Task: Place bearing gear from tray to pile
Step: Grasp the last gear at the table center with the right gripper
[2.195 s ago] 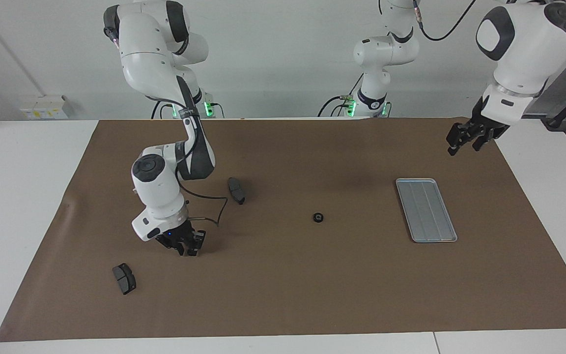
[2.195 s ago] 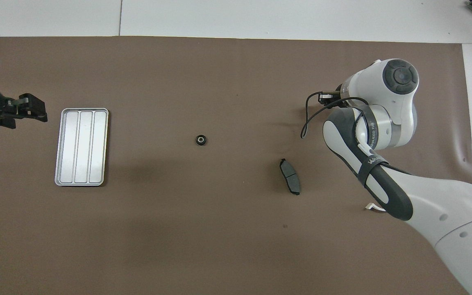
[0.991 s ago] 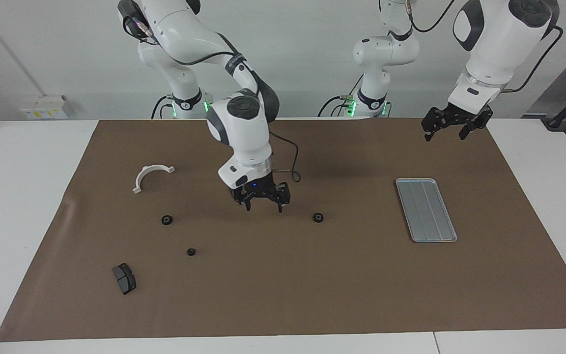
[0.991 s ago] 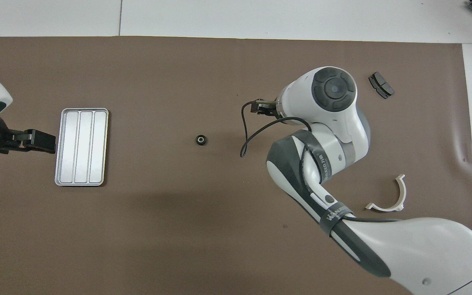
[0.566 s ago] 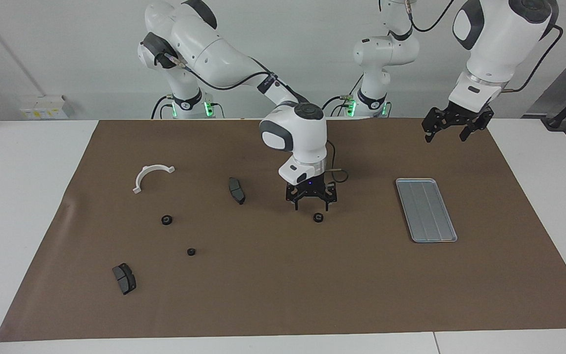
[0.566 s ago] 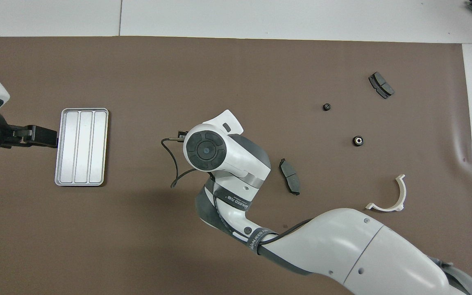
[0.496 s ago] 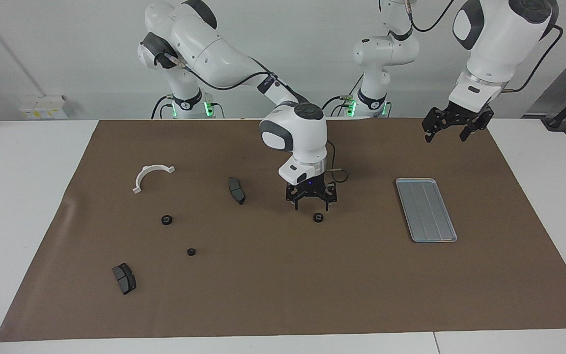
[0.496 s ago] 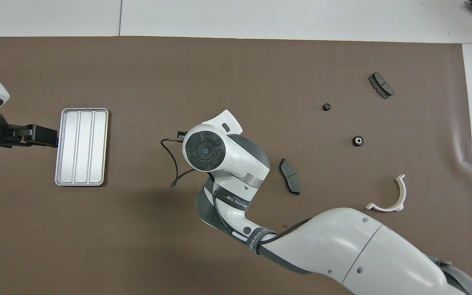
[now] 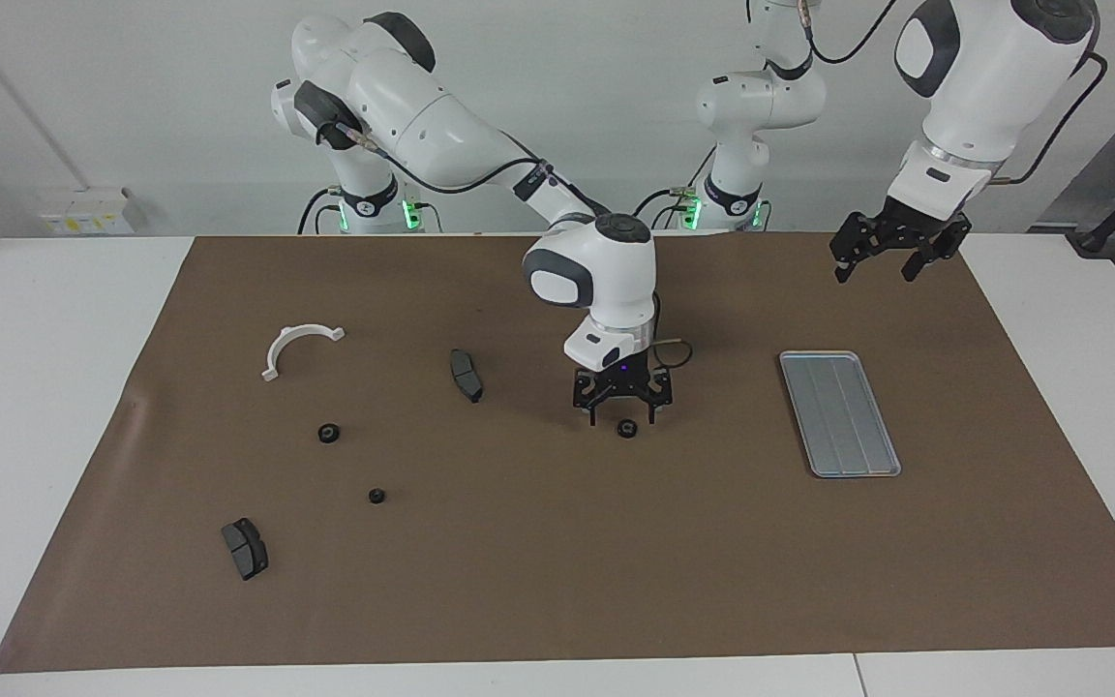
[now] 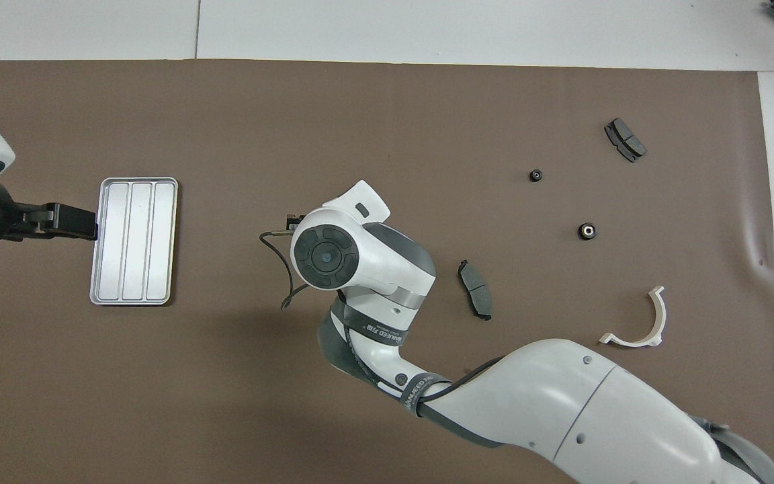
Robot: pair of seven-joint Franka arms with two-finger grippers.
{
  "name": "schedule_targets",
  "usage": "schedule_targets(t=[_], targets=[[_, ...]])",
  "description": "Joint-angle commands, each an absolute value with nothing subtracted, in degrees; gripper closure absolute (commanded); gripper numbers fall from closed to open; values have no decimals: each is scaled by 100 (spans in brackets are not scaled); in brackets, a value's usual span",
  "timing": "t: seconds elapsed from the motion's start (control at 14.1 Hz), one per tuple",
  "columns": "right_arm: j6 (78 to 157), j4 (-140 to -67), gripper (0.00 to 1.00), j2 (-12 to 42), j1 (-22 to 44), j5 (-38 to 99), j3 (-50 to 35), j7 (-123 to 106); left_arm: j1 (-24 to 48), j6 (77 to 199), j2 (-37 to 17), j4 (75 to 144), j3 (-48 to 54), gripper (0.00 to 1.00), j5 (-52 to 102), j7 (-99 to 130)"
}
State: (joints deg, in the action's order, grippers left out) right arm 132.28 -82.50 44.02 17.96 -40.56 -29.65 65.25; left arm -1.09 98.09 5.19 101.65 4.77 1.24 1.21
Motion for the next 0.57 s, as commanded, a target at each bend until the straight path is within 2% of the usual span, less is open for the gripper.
schedule_targets(t=[0.0, 0.21, 0.35, 0.5], targets=[[13289, -8095, 4, 4676, 1828, -4315, -3059, 6557, -123, 9879, 668, 10336, 457, 0, 193, 114], [13210, -8095, 14, 4676, 1837, -4280, -3059, 6557, -114, 9879, 668, 10336, 457, 0, 193, 114], [13131, -8095, 15, 4676, 1837, -4254, -3146, 6557, -123, 9879, 668, 10336, 457, 0, 193, 114], [13078, -8095, 21, 4676, 1837, -4254, -3155, 6557, -123, 9879, 668, 10336, 457, 0, 193, 123]])
